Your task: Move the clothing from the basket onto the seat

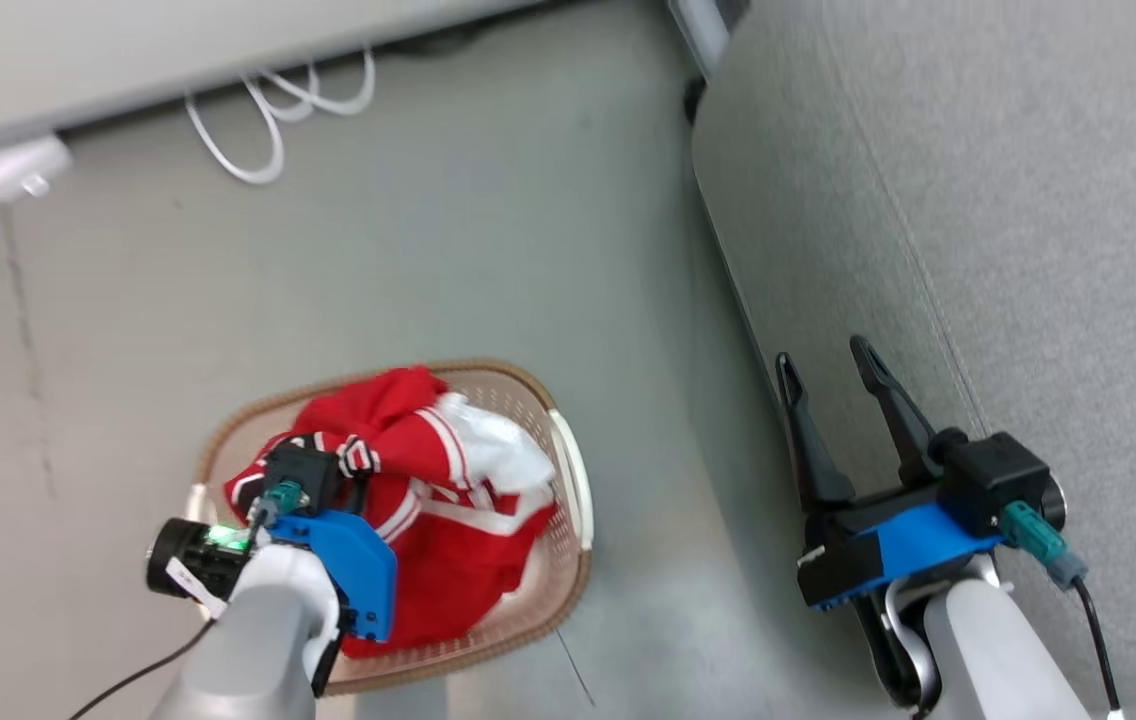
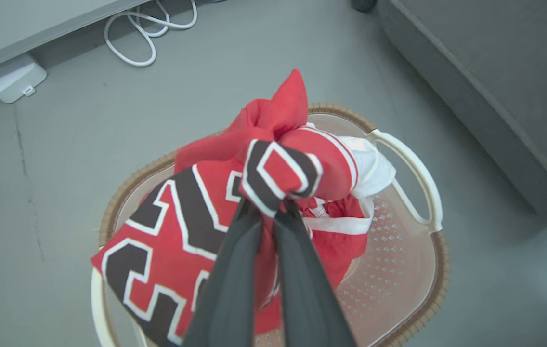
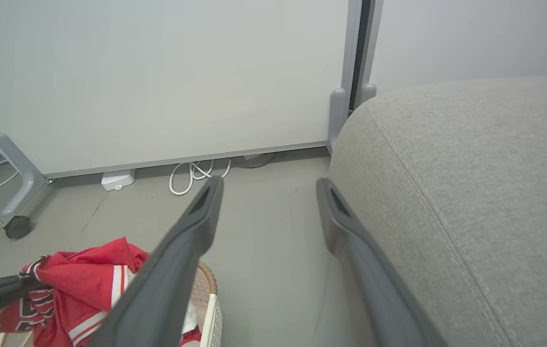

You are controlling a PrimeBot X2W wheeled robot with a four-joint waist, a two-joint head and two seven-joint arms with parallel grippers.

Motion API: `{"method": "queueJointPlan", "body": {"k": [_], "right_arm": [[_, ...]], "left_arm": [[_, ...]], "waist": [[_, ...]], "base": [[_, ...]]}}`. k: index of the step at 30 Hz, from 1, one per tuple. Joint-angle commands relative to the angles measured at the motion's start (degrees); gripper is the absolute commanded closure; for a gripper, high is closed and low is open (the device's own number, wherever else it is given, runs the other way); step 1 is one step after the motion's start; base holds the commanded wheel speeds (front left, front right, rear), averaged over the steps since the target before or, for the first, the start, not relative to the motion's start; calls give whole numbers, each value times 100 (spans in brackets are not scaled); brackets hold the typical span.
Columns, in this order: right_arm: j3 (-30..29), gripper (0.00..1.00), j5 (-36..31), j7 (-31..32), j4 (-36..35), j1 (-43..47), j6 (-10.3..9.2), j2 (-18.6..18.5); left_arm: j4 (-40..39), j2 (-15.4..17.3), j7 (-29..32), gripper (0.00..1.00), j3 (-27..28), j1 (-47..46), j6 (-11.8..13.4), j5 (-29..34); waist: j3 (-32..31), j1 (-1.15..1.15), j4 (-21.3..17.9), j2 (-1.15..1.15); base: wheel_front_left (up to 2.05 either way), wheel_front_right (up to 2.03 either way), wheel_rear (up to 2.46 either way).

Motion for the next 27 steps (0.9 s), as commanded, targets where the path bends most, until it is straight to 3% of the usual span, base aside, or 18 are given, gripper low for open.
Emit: {"method": "queueJointPlan", "body": {"k": [1, 5, 10, 20, 27], "right_arm": [[-17, 0, -41, 20, 7, 111, -4, -14], [-119, 0, -79, 169, -74, 390, -4, -12], [-180, 0, -49, 301, -163, 676, -4, -13], [-161, 0, 32, 430, -252, 1070, -4, -12], [-101, 0, 93, 492, -304, 1312, -4, -12]], "left_arm": [[-67, -8, -38, 100, -60, 131, -51, -42], [-728, -4, -54, 100, -591, 377, -228, -473], [-1469, -4, -74, 100, -1053, 515, -219, -1025], [-2585, -4, 115, 100, -2056, 129, 11, -1939], [-3080, -1, 325, 100, -2574, -221, 308, -2605]], "waist": [[-589, 2, 322, 0], [-1144, 2, 506, 0], [-1584, 2, 650, 0], [-2137, 2, 871, 0], [-2402, 2, 1000, 0]], "base": [[0, 0, 0], [0, 0, 0], [0, 0, 0], [0, 0, 0], [0, 0, 0]]}}
